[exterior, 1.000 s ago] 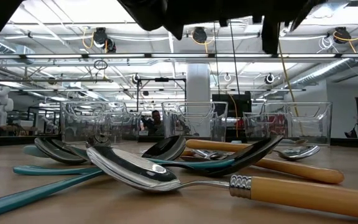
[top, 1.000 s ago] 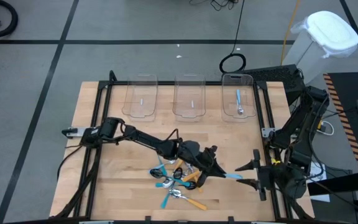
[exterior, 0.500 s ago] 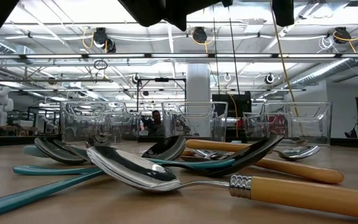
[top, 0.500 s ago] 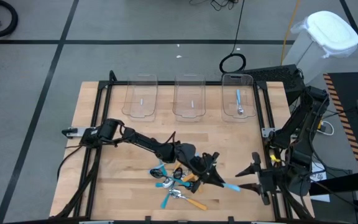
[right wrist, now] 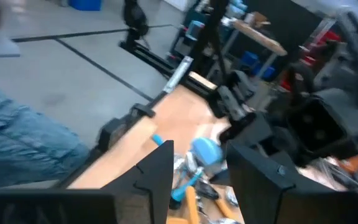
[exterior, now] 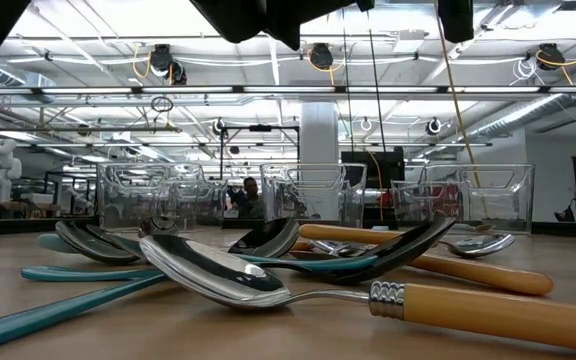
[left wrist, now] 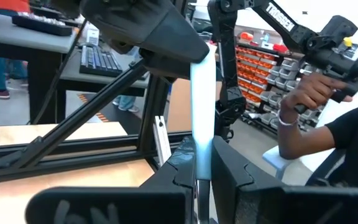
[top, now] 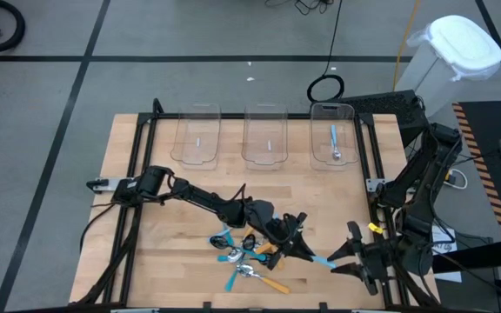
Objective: Sort silverware by color (type)
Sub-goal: Put the light blue spoon into the right transparent bin
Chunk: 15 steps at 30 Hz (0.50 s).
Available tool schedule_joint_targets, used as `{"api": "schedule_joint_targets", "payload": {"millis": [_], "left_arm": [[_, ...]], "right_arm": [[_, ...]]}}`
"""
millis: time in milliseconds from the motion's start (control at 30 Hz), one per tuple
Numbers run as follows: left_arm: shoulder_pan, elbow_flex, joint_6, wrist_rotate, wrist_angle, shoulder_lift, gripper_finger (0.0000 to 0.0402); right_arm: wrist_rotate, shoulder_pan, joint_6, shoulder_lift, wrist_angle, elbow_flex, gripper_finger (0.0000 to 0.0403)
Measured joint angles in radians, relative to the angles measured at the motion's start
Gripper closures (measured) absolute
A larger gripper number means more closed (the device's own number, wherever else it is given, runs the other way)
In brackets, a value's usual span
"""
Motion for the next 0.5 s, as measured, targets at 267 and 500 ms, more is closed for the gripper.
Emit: {"api": "schedule_joint_targets", "payload": {"millis": [267, 500], "left_arm": [[0.000, 0.000, -0.033, 0.005, -0.007, 0.000, 0.0381], [0.000, 0.000, -0.048, 0.011, -0.017, 0.000, 0.0381]], "right_arm": [[-0.004, -0.011, -0.022, 0.000, 0.000, 0.000, 0.0300], [-0.024, -0.034, -0.051, 0.011, 0.001, 0.000, 0.0344]]}}
